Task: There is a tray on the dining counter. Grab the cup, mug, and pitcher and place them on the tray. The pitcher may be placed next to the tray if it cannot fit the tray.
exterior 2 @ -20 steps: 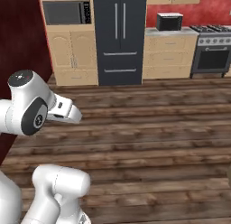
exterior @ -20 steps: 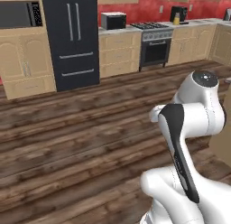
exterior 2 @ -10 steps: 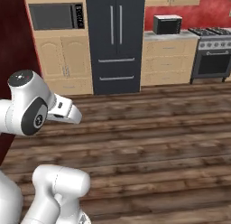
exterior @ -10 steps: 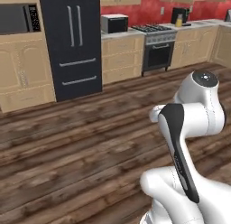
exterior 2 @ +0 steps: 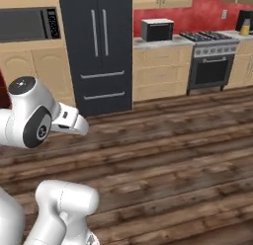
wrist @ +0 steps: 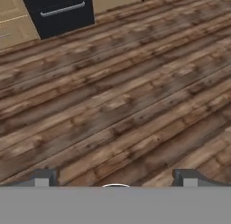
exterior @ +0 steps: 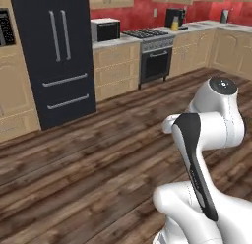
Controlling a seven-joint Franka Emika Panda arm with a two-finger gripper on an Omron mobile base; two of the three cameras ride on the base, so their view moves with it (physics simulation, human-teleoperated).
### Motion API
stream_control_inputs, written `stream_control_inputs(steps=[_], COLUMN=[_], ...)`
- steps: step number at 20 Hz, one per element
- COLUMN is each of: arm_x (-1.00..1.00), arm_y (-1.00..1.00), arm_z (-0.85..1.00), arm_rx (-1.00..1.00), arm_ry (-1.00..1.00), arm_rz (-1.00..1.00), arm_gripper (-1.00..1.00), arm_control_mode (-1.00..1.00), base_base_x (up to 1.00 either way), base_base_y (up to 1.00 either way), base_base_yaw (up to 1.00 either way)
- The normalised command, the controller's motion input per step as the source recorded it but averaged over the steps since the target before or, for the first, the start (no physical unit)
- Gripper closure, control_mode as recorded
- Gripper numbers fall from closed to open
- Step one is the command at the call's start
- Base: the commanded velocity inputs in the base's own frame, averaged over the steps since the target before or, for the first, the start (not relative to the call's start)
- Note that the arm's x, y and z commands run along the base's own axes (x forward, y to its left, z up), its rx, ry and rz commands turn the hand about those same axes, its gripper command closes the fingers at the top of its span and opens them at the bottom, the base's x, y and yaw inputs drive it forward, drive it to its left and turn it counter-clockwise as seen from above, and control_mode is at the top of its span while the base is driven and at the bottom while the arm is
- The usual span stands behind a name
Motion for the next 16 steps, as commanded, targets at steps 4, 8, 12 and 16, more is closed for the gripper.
stream_control_inputs(steps=[4, 8, 12, 16], arm_x=[0.00, 0.00, 0.00, 0.00], arm_y=[0.00, 0.00, 0.00, 0.00], arm_z=[0.00, 0.00, 0.00, 0.00], arm_rx=[0.00, 0.00, 0.00, 0.00], arm_ry=[0.00, 0.00, 0.00, 0.00], arm_rz=[0.00, 0.00, 0.00, 0.00], arm_gripper=[-1.00, -1.00, -1.00, -1.00], arm_control_mode=[1.00, 1.00, 1.00, 1.00], base_base_x=[1.00, 1.00, 1.00, 1.00], base_base_y=[0.33, 0.43, 0.47, 0.50], base_base_yaw=[-0.43, -0.44, -0.44, -0.44])
